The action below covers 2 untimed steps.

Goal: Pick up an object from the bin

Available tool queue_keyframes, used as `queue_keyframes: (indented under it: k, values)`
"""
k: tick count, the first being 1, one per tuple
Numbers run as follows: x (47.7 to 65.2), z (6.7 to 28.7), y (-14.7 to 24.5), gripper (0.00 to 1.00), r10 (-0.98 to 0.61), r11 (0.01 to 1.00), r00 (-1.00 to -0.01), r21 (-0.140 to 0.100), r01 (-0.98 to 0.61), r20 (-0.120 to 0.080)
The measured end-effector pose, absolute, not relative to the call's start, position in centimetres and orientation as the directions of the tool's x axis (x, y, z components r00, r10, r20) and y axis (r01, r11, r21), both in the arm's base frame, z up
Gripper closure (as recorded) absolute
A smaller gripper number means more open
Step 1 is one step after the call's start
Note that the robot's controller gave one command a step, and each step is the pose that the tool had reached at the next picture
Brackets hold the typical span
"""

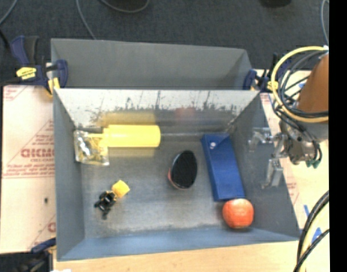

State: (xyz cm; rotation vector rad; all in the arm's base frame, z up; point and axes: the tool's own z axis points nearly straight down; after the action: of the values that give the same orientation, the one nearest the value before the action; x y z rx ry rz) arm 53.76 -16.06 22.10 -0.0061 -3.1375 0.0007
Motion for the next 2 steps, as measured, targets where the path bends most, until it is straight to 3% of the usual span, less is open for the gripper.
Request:
queue_keyframes:
  k: [1, 2]
  values:
    - [53.9, 22.6, -16.0, 0.0, 0.0, 1.0, -1.0, -0.002, 0.0, -0.004]
    - [52.4, 17.9, -11.4, 0.0, 0.008, 1.0, -1.0, -0.004, 0.008, -0.007]
